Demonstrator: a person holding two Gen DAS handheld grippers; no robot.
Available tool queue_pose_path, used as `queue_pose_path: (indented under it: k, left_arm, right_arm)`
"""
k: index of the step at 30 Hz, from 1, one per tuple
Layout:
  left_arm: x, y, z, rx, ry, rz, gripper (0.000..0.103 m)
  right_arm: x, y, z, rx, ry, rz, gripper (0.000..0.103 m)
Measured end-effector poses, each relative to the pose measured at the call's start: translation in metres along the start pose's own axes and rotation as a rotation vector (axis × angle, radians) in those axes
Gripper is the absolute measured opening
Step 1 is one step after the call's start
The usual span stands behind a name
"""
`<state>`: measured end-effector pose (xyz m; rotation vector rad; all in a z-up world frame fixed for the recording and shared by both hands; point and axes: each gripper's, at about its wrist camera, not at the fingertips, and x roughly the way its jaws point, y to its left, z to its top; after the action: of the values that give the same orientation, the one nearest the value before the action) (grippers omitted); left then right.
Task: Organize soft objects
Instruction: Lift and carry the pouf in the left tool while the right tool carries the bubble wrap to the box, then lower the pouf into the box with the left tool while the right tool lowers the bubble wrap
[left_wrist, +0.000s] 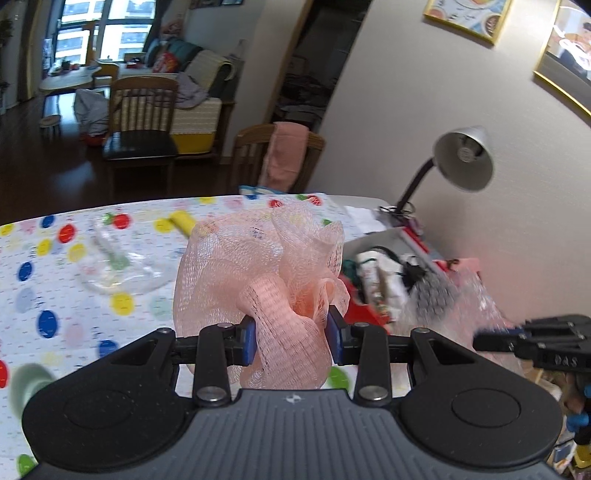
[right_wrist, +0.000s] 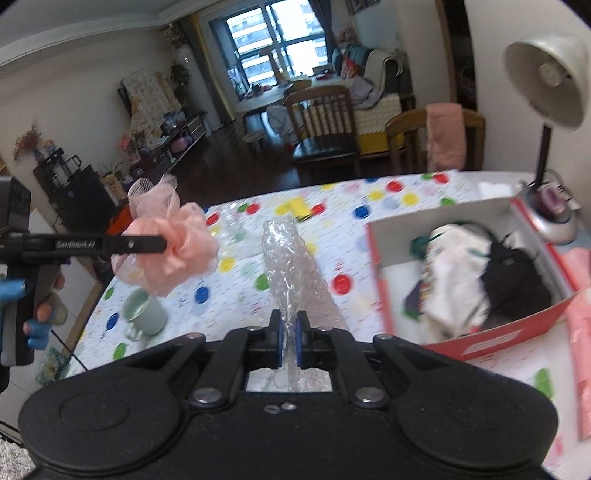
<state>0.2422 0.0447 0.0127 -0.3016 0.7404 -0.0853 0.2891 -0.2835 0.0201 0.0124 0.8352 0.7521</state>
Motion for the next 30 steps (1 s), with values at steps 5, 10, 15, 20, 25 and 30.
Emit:
queue_pose_path:
  k: [5, 10, 15, 20, 25, 30]
  left_arm:
    - [0.015, -0.041, 0.006, 0.02, 0.013, -0.042, 0.036]
    - [0.034, -0.083, 0.008, 0.06, 0.031, -0.07, 0.036]
    - [0.058, -0.119, 0.012, 0.102, 0.05, -0.082, 0.036]
    - [0.088, -0.15, 0.018, 0.129, 0.072, -0.091, 0.036]
    - [0.12, -0.171, 0.022, 0.107, 0.093, -0.118, 0.036]
    - [0.15, -0.194, 0.023, 0.136, 0.112, -0.098, 0.036]
  right_arm:
    - [-0.014, -0.032, 0.013, -0.021, -0.026, -0.039, 0.005]
    - [-0.021, -0.068, 0.026, -0.034, -0.05, -0.094, 0.005]
    - [-0.021, -0.104, 0.037, -0.05, -0.07, -0.159, 0.005]
    - [-0.012, -0.137, 0.045, -0.067, -0.068, -0.231, 0.005]
    - [-0.001, -0.158, 0.05, -0.098, -0.055, -0.281, 0.005]
    - [0.015, -0.173, 0.055, -0.129, -0.037, -0.305, 0.005]
